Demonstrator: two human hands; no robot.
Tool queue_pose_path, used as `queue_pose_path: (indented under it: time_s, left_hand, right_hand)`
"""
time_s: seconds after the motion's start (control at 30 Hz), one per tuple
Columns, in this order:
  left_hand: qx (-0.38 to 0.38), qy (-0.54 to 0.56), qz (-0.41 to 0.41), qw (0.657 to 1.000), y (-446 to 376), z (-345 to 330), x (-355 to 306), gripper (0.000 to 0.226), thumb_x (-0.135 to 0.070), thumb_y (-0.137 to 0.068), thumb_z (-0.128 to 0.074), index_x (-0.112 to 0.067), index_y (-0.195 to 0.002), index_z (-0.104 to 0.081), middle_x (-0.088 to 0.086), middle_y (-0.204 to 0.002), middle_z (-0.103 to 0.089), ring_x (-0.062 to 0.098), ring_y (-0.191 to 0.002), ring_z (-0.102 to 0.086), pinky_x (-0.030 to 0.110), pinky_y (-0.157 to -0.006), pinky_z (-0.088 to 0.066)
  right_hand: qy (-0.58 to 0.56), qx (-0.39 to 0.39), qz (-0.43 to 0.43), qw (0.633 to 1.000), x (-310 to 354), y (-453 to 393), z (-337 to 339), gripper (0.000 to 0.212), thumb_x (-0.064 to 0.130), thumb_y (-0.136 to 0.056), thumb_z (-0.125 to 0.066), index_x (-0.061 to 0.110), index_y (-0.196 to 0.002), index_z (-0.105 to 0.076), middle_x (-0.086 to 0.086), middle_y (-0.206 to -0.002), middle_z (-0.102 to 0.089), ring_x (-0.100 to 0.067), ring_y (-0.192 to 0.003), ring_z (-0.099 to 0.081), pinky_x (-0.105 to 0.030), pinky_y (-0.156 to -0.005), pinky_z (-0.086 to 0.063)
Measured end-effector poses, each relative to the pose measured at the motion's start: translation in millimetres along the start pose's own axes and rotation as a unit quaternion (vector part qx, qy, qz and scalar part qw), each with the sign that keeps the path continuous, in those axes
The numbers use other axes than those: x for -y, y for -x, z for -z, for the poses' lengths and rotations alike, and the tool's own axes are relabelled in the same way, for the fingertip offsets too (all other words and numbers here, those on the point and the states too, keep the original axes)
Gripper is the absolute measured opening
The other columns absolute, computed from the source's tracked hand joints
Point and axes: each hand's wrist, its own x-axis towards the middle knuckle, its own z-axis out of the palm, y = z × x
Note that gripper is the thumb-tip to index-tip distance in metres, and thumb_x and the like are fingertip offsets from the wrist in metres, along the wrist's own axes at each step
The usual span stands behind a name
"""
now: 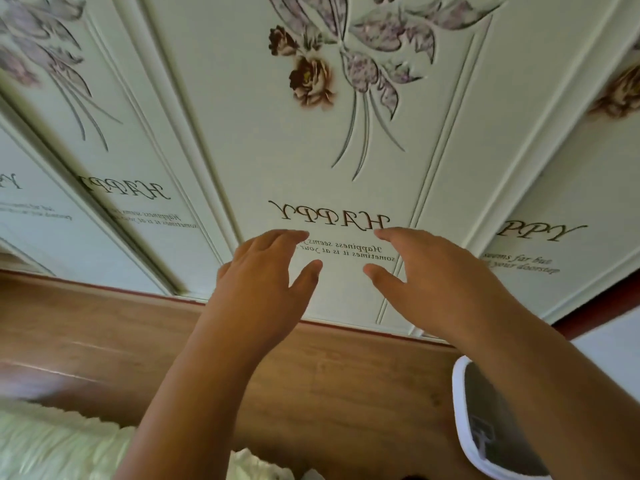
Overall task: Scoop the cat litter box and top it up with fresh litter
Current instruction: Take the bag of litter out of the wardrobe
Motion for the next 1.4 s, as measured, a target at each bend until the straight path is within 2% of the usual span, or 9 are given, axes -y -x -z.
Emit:
queue_pose_path:
  time_s: [0.2, 0.3, 0.4, 0.6, 0.83, 1.07, 1.4]
  left_hand:
    - [-0.015, -0.018, 0.062, 0.998, -53.6, 9.5, 34.7, 0.054, -0.06, -0.097, -0.041, -0.041, -0.148, -0.039, -0.018, -0.151, -0.043, 0.011, -0.141, -0.038, 0.047, -0.115, -0.038]
    - [-0.021, -0.013, 0.128, 0.991, -78.2, 12.7, 52.5, 0.06, -0.062, -0.093, -0.038, -0.039, -0.149, -0.038, -0.015, -0.152, -0.042, 0.013, -0.142, -0.038, 0.048, -0.116, -0.038]
    - [-0.055, -0.012, 0.204, 0.977, -91.9, 20.7, 62.0, 0.056, -0.057, -0.098, -0.045, -0.039, -0.15, -0.038, -0.014, -0.154, -0.041, 0.013, -0.145, -0.035, 0.046, -0.119, -0.035]
    - [-0.141, -0.031, 0.346, 0.927, -89.5, 35.0, 77.2, 0.053, -0.063, -0.096, -0.043, -0.046, -0.146, -0.037, -0.019, -0.153, -0.04, 0.012, -0.144, -0.035, 0.045, -0.118, -0.035]
    - [-0.2, -0.026, 0.48, 0.854, -62.3, 50.0, 114.1, 0.052, -0.059, -0.097, -0.044, -0.043, -0.146, -0.04, -0.017, -0.154, -0.041, 0.012, -0.144, -0.035, 0.048, -0.117, -0.035]
    - [-0.214, -0.007, 0.533, 0.819, -49.4, 78.5, 197.1, 0.051, -0.057, -0.099, -0.045, -0.041, -0.147, -0.04, -0.017, -0.156, -0.039, 0.014, -0.145, -0.034, 0.045, -0.118, -0.031]
    - [-0.262, -0.033, 0.526, 0.808, -38.2, 187.2, 337.3, 0.052, -0.057, -0.098, -0.048, -0.039, -0.146, -0.042, -0.013, -0.155, -0.043, 0.017, -0.143, -0.037, 0.052, -0.115, -0.037]
  right_hand:
    - [-0.015, 0.043, 0.066, 0.997, 17.1, -94.5, -14.3, 0.059, 0.058, -0.099, -0.046, 0.035, -0.152, -0.036, 0.012, -0.149, -0.05, -0.012, -0.129, -0.053, -0.034, -0.104, -0.048]
    - [-0.021, 0.06, 0.125, 0.99, 29.1, -153.2, -21.1, 0.059, 0.058, -0.098, -0.047, 0.034, -0.152, -0.036, 0.011, -0.151, -0.047, -0.014, -0.13, -0.053, -0.037, -0.105, -0.048]
    - [-0.017, 0.094, 0.196, 0.976, 47.6, -205.1, -21.0, 0.06, 0.059, -0.099, -0.046, 0.035, -0.153, -0.035, 0.012, -0.156, -0.041, -0.016, -0.135, -0.049, -0.037, -0.109, -0.044]
    - [-0.007, 0.141, 0.337, 0.931, 104.4, -271.9, -21.7, 0.061, 0.058, -0.1, -0.045, 0.035, -0.154, -0.032, 0.012, -0.159, -0.037, -0.016, -0.141, -0.043, -0.037, -0.112, -0.038]
    - [0.004, 0.199, 0.462, 0.864, 189.0, -290.1, -59.0, 0.059, 0.054, -0.1, -0.047, 0.034, -0.154, -0.033, 0.011, -0.158, -0.038, -0.015, -0.142, -0.04, -0.037, -0.113, -0.037]
    - [0.029, 0.212, 0.514, 0.831, 292.0, -309.7, -104.4, 0.06, 0.055, -0.1, -0.047, 0.034, -0.154, -0.032, 0.011, -0.157, -0.04, -0.017, -0.14, -0.042, -0.038, -0.109, -0.04]
    - [-0.007, 0.201, 0.531, 0.823, 453.8, -337.5, -132.7, 0.061, 0.054, -0.099, -0.05, 0.033, -0.154, -0.034, 0.012, -0.156, -0.04, -0.015, -0.141, -0.04, -0.036, -0.11, -0.038]
